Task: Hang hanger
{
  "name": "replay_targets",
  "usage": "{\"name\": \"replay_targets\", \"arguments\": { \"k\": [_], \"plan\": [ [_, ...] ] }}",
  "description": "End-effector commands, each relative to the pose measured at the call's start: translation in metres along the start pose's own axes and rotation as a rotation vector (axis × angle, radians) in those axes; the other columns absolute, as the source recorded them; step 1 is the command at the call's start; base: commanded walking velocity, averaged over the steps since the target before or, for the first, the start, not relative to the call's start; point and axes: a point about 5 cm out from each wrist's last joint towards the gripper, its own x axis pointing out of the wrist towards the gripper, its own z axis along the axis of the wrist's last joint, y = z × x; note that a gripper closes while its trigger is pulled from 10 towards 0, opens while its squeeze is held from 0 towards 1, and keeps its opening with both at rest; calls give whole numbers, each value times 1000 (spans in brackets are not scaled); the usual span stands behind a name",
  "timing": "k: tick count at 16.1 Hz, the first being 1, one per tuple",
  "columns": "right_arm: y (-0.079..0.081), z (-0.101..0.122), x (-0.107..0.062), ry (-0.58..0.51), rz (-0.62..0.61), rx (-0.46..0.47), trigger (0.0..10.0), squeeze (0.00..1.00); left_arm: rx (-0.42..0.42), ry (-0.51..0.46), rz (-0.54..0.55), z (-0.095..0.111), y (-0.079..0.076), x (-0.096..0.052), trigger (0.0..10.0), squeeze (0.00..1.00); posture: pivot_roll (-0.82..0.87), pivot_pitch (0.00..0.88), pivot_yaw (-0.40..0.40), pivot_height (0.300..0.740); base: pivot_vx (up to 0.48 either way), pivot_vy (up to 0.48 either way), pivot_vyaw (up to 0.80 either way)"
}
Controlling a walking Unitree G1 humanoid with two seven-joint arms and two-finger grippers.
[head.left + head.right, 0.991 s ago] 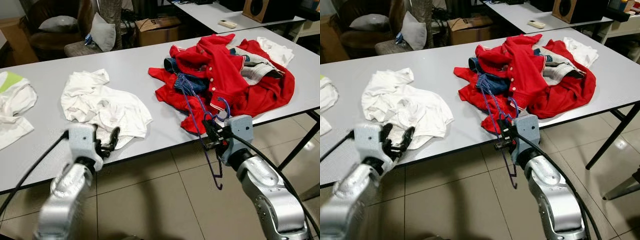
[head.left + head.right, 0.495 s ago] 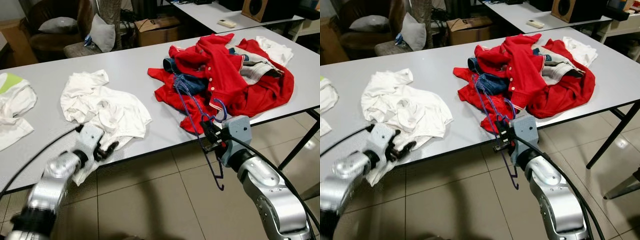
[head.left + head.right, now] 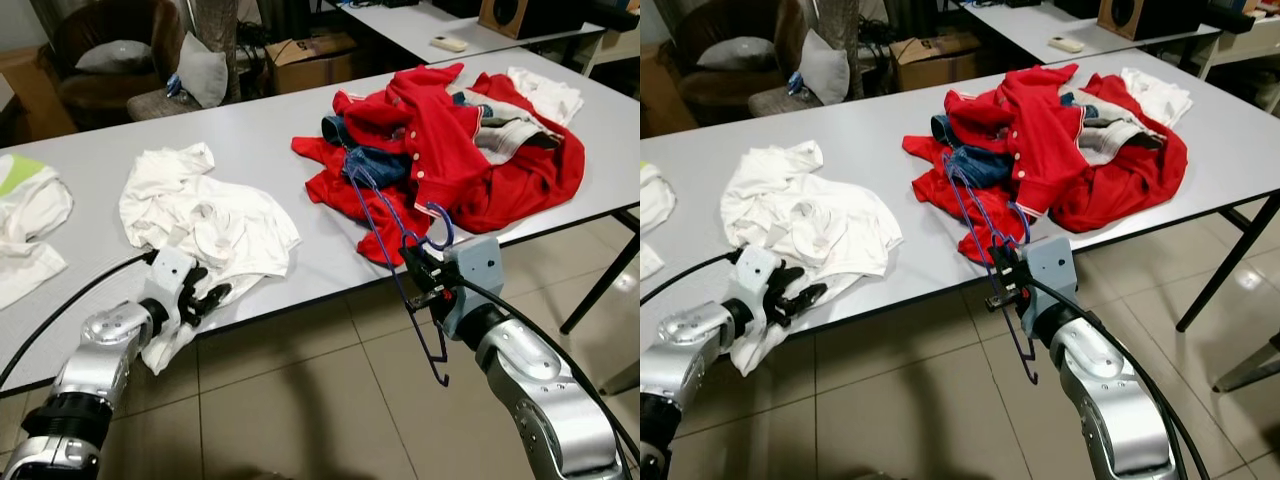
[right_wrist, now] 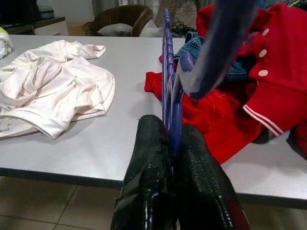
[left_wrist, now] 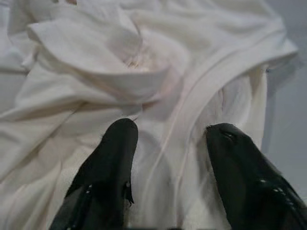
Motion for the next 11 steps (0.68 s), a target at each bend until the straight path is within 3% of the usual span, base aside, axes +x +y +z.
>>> {"name": "replay_targets", "arguments": {
  "k": [1, 11],
  "plan": [
    [1, 4, -2, -10, -4, -13, 10000, 0, 32, -3, 14, 4, 6, 1, 0, 0, -125, 0, 146, 740, 0, 0, 0],
    [7, 6, -2, -10, 27, -30, 10000, 0, 42, -12, 38, 6, 12, 9, 0, 0, -132, 0, 138, 740, 0, 0, 0]
  ]
}}
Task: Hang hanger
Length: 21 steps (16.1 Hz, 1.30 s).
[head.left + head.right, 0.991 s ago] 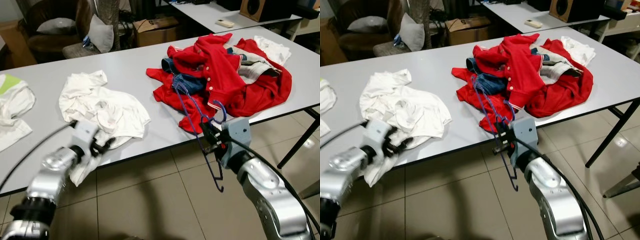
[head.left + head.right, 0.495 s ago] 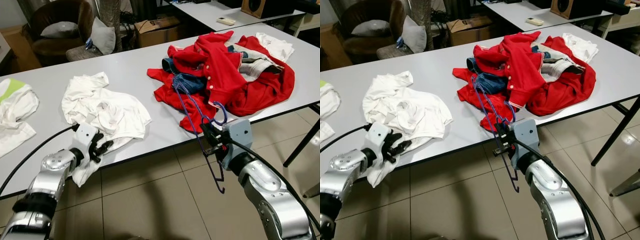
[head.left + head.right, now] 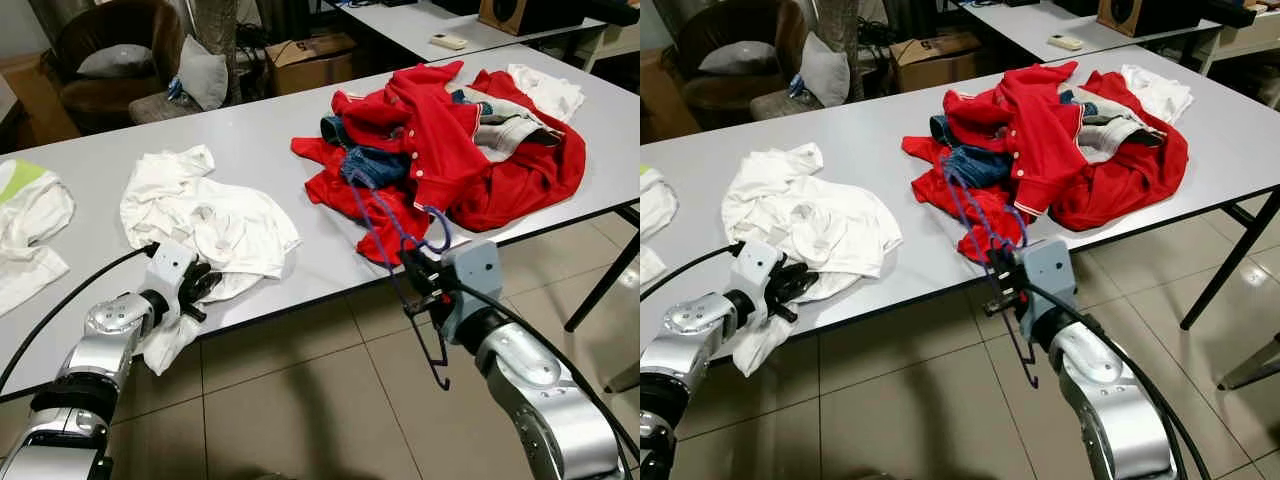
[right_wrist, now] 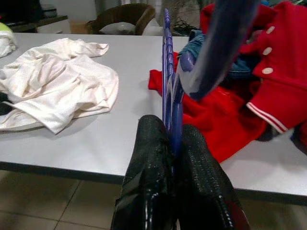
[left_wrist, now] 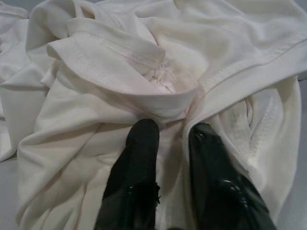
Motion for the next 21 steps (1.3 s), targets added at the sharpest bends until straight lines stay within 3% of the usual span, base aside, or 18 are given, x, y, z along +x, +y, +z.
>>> {"name": "replay_targets", "arguments": {
  "k": [1, 6, 10, 12, 15, 19, 21],
  "plan": [
    [2, 7, -1, -27, 38, -11, 10000, 0, 19, -14, 0, 6, 4, 1, 0, 0, -129, 0, 141, 740, 0, 0, 0],
    [12, 16, -16, -52, 316, 46, 10000, 0, 12, -90, -5, 23, 10, 1, 0, 0, -116, 0, 137, 740, 0, 0, 0],
    [18, -1, -37, 105, 520, 21, 10000, 0, 27, -174, -18, 44, 12, -1, 0, 0, -114, 0, 137, 740, 0, 0, 0],
    [25, -11, -46, 186, 605, 61, 10000, 0, 122, -214, -50, 68, 14, -8, 0, 0, -110, 0, 135, 740, 0, 0, 0],
    [30, -13, -34, 207, 593, 91, 10000, 0, 235, -228, -131, 93, 4, -18, 0, 0, -102, 0, 129, 740, 0, 0, 0],
    [27, -15, 0, 229, 467, 165, 10000, 0, 382, -186, -197, 107, -14, -29, 0, 0, -83, 0, 111, 740, 0, 0, 0],
    [21, -17, 11, 263, 372, 328, 10000, 0, 455, -152, -166, 106, -16, -33, 0, 0, -77, 0, 105, 740, 0, 0, 0]
  ]
}}
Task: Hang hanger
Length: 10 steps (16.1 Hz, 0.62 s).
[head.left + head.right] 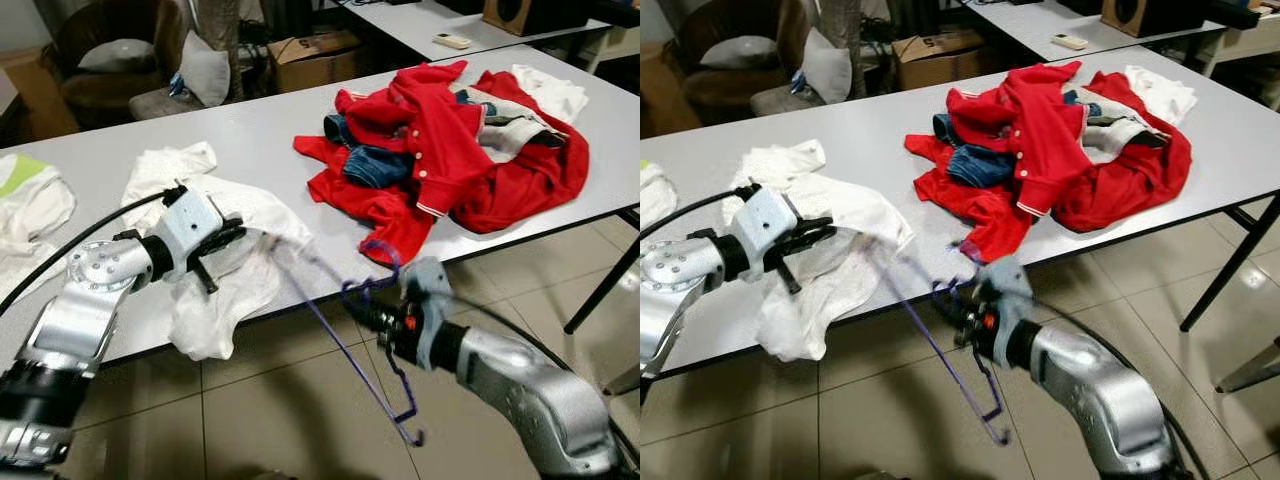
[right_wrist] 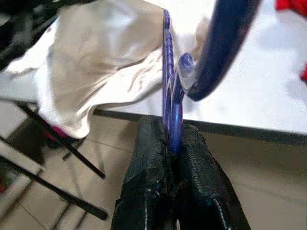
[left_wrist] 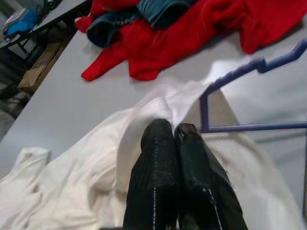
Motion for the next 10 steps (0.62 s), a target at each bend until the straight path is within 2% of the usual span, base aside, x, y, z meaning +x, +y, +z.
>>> {"name": "replay_targets", "arguments": {
  "k": [1, 2, 3, 4, 6, 7, 10],
  "plan": [
    [-1, 0, 0, 4, 2, 79, 10000, 0, 37, 32, 38, 1, 4, -4, 0, 0, -74, 0, 103, 740, 0, 0, 0],
    [1, 0, 0, 0, 19, 106, 10000, 0, 40, 38, 55, 1, 6, -5, 0, 0, -73, 0, 103, 740, 0, 0, 0],
    [4, 0, 2, -33, 57, 206, 10000, 0, 38, 31, 68, 4, 6, -5, 0, 0, -70, 0, 99, 740, 0, 0, 0],
    [5, 1, 2, -35, 57, 218, 10000, 0, 37, 30, 67, 5, 5, -4, 0, 0, -70, 0, 99, 740, 0, 0, 0],
    [8, 11, 21, -101, 129, 367, 10000, 0, -27, -32, -17, 16, -13, 9, 0, 0, -71, 0, 110, 740, 0, 0, 0],
    [9, 16, 38, -119, 137, 424, 10000, 0, -33, -38, -52, 18, -20, 15, 0, 0, -69, 0, 119, 740, 0, 0, 0],
    [10, 25, 59, -127, 105, 517, 10000, 0, -9, -28, -48, 21, -17, 18, 0, 0, -60, 0, 122, 740, 0, 0, 0]
  ]
}}
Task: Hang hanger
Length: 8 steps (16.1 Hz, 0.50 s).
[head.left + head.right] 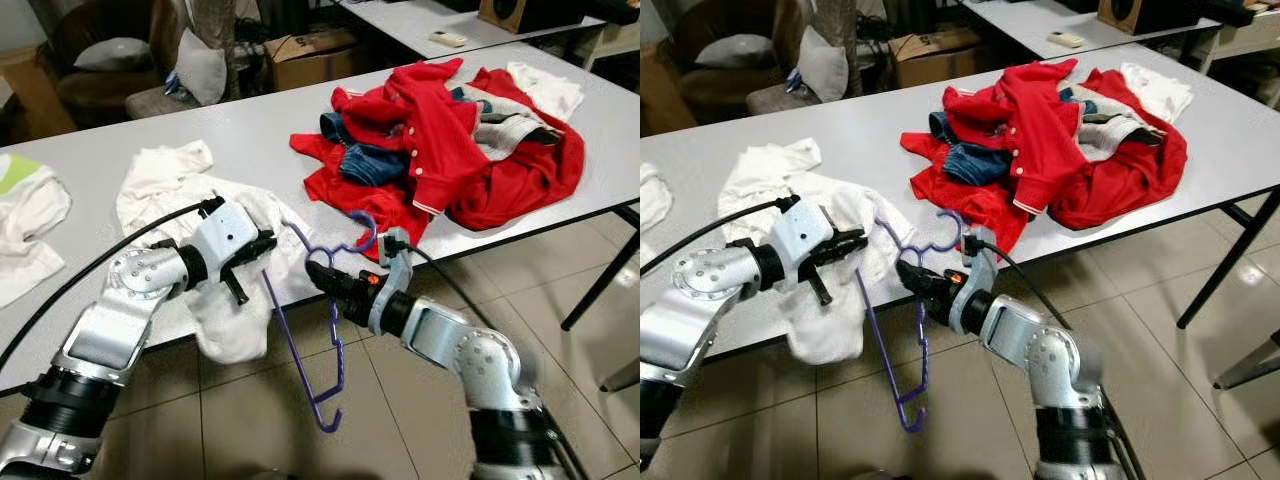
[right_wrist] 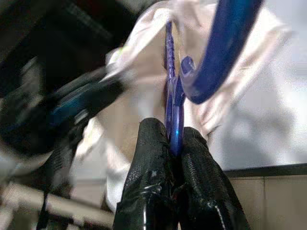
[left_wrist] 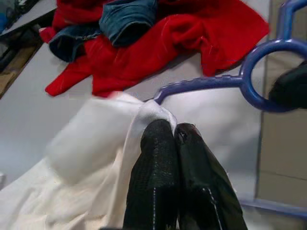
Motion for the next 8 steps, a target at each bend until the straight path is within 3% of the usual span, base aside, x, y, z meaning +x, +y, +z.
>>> {"name": "replay_targets", "arguments": {
  "k": [1, 3, 4, 5, 7, 8],
  "plan": [
    [6, 8, 5, -52, 6, 37, 10000, 0, 46, 13, 32, 5, 11, -3, 0, 0, -41, 0, 117, 740, 0, 0, 0],
    [8, 16, 15, -118, 5, 122, 10000, 0, 53, 20, 38, 7, 16, -3, 0, 0, -25, 0, 117, 740, 0, 0, 0],
    [18, 18, 21, -158, 72, 225, 10000, 0, 68, 29, 38, 8, 19, -2, 0, 0, -9, 0, 117, 740, 0, 0, 0],
    [25, 18, 23, -184, 111, 260, 10000, 0, 77, 35, 33, 9, 21, -2, 0, 0, -5, 0, 122, 740, 0, 0, 0],
    [28, 19, 25, -200, 118, 242, 10000, 0, 102, 54, 10, 7, 22, -4, 0, 0, -3, 0, 127, 740, 0, 0, 0],
    [27, 26, 25, -273, 136, 280, 10000, 0, 135, 80, -44, 2, 22, -10, 0, 0, 0, 0, 136, 740, 0, 0, 0]
  ]
}}
